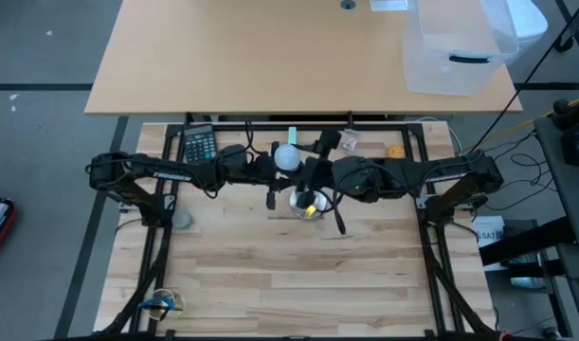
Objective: Screw lightbulb
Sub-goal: Remove the white lightbulb from the desk lamp
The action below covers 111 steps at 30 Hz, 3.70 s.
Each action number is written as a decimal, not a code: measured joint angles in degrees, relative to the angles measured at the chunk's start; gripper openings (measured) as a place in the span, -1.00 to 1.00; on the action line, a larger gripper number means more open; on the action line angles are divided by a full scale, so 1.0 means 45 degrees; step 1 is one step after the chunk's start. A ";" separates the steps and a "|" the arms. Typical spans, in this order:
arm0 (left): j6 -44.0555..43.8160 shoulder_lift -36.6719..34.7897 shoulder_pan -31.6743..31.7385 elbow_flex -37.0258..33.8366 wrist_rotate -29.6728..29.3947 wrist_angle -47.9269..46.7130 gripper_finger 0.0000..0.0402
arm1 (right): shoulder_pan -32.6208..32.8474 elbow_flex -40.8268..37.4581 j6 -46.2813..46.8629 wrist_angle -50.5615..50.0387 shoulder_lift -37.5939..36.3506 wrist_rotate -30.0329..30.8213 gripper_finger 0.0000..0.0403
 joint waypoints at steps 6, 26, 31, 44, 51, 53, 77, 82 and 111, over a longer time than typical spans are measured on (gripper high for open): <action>0.0009 0.0008 -0.0012 0.0010 0.0243 -0.0030 -0.63 | -0.0346 0.0000 -0.0383 -0.0456 -0.0310 -0.1372 0.22; -0.0231 0.0022 -0.0010 0.0029 0.0447 -0.0128 -0.63 | -0.1461 -0.0011 -0.1253 -0.1963 -0.1119 -0.4497 0.23; -0.0299 0.0022 -0.0015 0.0019 0.0522 -0.0124 -0.63 | -0.1544 -0.0038 -0.1508 -0.2095 -0.1297 -0.4953 0.23; -0.0620 -0.0007 -0.0049 -0.0016 0.2096 -0.0128 -0.63 | -0.2536 -0.0189 -0.1776 -0.3750 -0.1219 -0.7409 0.21; -0.0945 -0.0012 0.0077 -0.0031 0.2331 -0.0234 -0.63 | -0.2839 -0.0102 -0.1570 -0.3934 -0.1348 -0.7463 0.14; -0.0971 -0.0012 0.0169 -0.0005 0.2322 -0.0302 -0.63 | -0.2835 -0.0102 -0.1551 -0.4045 -0.1446 -0.7283 0.13; -0.0913 0.0003 0.0340 -0.0007 0.2118 -0.0540 -0.63 | -0.0407 -0.0020 0.1265 -0.5580 -0.3301 -0.1655 0.12; -0.0899 0.0003 0.0344 -0.0010 0.2108 -0.0540 -0.63 | 0.0536 -0.0021 0.1989 -0.5583 -0.3436 -0.0297 0.12; -0.0899 0.0008 0.0345 -0.0015 0.1972 -0.0531 -0.63 | 0.5121 -0.7680 0.0988 0.7107 -0.3106 0.4665 0.12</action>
